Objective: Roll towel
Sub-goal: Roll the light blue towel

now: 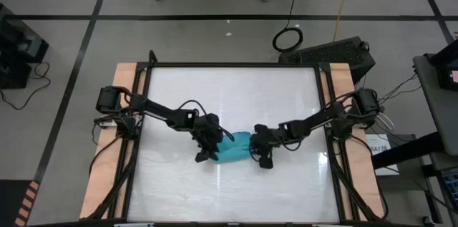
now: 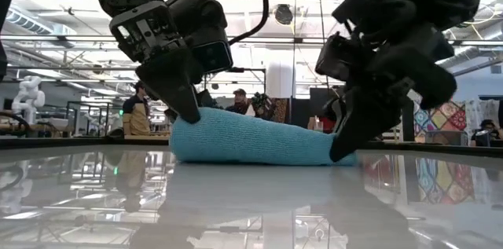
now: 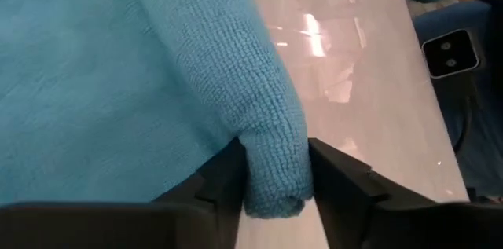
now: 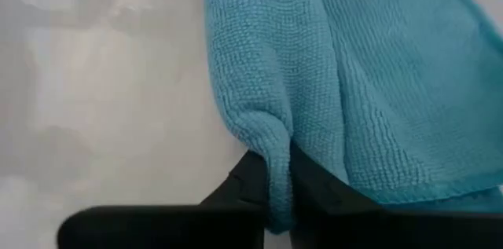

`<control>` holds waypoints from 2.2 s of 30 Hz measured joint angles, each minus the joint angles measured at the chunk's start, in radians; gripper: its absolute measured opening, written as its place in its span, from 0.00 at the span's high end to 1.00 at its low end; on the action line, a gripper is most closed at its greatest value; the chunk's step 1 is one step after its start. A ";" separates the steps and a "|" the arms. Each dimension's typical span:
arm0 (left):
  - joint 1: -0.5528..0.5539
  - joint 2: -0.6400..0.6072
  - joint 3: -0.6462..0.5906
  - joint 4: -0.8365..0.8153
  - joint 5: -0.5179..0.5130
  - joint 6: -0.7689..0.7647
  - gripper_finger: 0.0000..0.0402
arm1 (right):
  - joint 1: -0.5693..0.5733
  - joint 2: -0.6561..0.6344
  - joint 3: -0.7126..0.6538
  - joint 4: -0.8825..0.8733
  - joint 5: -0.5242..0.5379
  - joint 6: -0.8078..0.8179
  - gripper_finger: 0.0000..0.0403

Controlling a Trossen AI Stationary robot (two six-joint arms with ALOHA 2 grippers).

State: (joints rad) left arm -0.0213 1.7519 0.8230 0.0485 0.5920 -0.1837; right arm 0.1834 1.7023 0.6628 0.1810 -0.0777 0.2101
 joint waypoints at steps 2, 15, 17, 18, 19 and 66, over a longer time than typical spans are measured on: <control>-0.002 0.000 0.000 -0.018 -0.016 0.006 0.62 | -0.023 0.000 0.000 0.000 -0.069 0.049 0.95; -0.213 -0.171 0.002 -0.097 -0.613 0.246 0.57 | -0.133 0.004 -0.004 0.020 -0.339 0.282 0.98; -0.250 -0.173 0.002 -0.101 -0.693 0.279 0.57 | -0.149 0.004 -0.004 0.021 -0.374 0.308 0.98; -0.267 -0.172 0.001 -0.105 -0.731 0.291 0.57 | -0.156 0.004 -0.004 0.022 -0.390 0.318 0.97; -0.283 -0.172 0.001 -0.105 -0.769 0.299 0.57 | -0.163 0.004 -0.004 0.022 -0.405 0.328 0.97; -0.123 0.027 -0.024 0.040 -0.414 0.272 0.95 | -0.215 -0.055 -0.002 -0.005 -0.504 0.244 0.70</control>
State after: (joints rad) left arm -0.1448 1.7794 0.7994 0.0890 0.1783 0.0881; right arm -0.0312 1.6477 0.6613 0.1759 -0.5815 0.4538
